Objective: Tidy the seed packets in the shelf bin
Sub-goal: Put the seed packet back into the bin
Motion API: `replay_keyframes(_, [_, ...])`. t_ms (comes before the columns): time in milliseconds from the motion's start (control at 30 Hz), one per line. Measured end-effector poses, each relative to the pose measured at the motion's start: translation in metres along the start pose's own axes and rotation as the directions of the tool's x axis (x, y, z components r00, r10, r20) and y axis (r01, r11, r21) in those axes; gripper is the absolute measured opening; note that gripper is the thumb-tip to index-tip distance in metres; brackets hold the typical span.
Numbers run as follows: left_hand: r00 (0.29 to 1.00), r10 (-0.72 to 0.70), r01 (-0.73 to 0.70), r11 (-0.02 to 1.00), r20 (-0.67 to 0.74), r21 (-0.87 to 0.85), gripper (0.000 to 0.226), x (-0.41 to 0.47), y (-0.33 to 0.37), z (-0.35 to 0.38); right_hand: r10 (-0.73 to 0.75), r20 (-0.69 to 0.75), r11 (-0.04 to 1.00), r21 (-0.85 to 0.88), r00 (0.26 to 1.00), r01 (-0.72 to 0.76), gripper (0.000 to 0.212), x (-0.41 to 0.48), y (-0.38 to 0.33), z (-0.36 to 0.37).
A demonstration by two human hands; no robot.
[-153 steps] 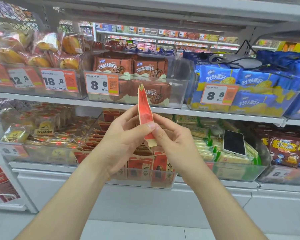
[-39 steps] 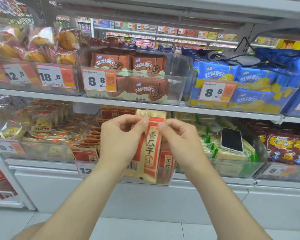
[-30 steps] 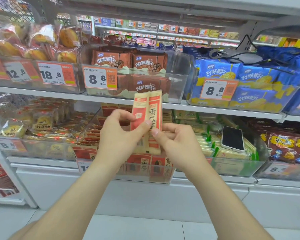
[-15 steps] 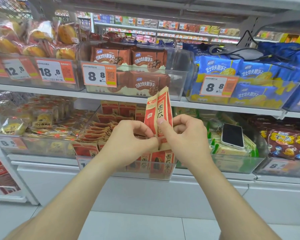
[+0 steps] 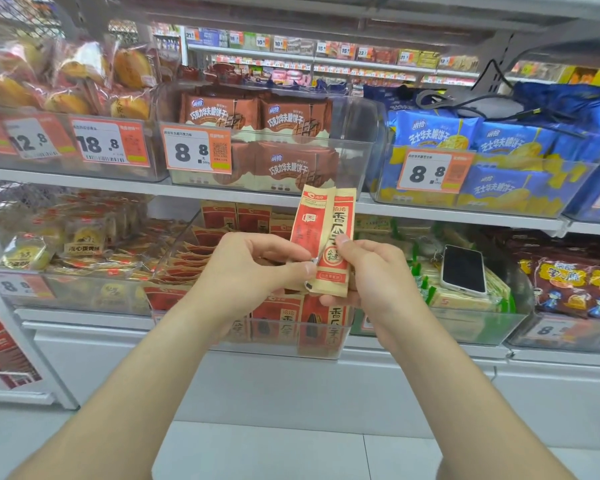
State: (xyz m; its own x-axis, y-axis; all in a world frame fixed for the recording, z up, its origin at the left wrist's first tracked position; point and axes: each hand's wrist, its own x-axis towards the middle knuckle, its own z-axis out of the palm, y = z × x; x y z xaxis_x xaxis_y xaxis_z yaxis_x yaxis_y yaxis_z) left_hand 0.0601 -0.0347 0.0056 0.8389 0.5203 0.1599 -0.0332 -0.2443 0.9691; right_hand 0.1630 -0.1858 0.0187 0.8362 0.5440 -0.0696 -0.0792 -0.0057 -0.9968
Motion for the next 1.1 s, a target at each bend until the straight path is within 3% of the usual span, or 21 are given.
replay_keyframes(133, [0.999,0.026,-0.026,1.0,-0.042,0.008,0.005,0.002,-0.003,0.005,-0.171,0.023,0.985,-0.026,0.985,0.172,0.025,-0.001,0.0,0.0])
replay_keyframes(200, [0.999,0.04,-0.041,0.999,-0.029,-0.022,0.022,0.001,-0.003,0.011,-0.276,0.025,0.958,-0.078,0.961,0.277,0.017,-0.001,0.003,0.0])
replay_keyframes(300, [0.998,0.054,-0.054,0.997,0.015,-0.054,0.046,-0.002,0.0,0.014,-0.295,-0.002,0.954,-0.043,0.955,0.295,0.016,-0.001,0.004,-0.003])
replay_keyframes(367, [0.998,0.055,-0.053,0.997,0.04,-0.063,0.046,-0.004,0.001,0.015,-0.275,-0.013,0.961,-0.015,0.961,0.275,0.023,-0.001,0.004,-0.004])
replay_keyframes(433, [0.998,0.048,-0.046,0.998,0.031,-0.051,0.04,-0.004,0.0,0.016,-0.32,-0.032,0.944,-0.095,0.947,0.316,0.029,0.001,0.005,-0.002])
replay_keyframes(567, [0.998,0.001,0.005,0.996,0.059,-0.087,0.03,-0.003,0.002,0.021,-0.562,0.028,0.71,-0.496,0.827,0.499,0.041,0.007,0.014,-0.003])
replay_keyframes(633, [0.996,-0.025,0.033,0.995,0.083,-0.096,0.025,-0.002,0.003,0.022,-0.61,0.074,0.599,-0.608,0.789,0.521,0.044,0.006,0.016,-0.001])
replay_keyframes(700, [0.994,-0.057,0.067,0.99,0.088,-0.122,0.02,0.0,0.003,0.023,-0.636,0.079,0.555,-0.643,0.767,0.527,0.045,0.004,0.015,0.0])
replay_keyframes(867, [0.988,-0.094,0.112,0.981,0.119,-0.16,0.012,-0.001,0.005,0.022,-0.613,0.078,0.603,-0.596,0.786,0.529,0.043,0.011,0.013,-0.005])
replay_keyframes(1000, [0.988,-0.102,0.123,0.972,0.113,-0.202,0.022,-0.002,0.008,0.02,-0.593,0.102,0.637,-0.547,0.798,0.543,0.04,0.01,0.013,-0.008])
replay_keyframes(1100, [0.984,-0.112,0.14,0.965,0.137,-0.222,0.03,-0.002,0.009,0.02,-0.519,0.053,0.746,-0.458,0.853,0.483,0.028,0.011,0.014,-0.004])
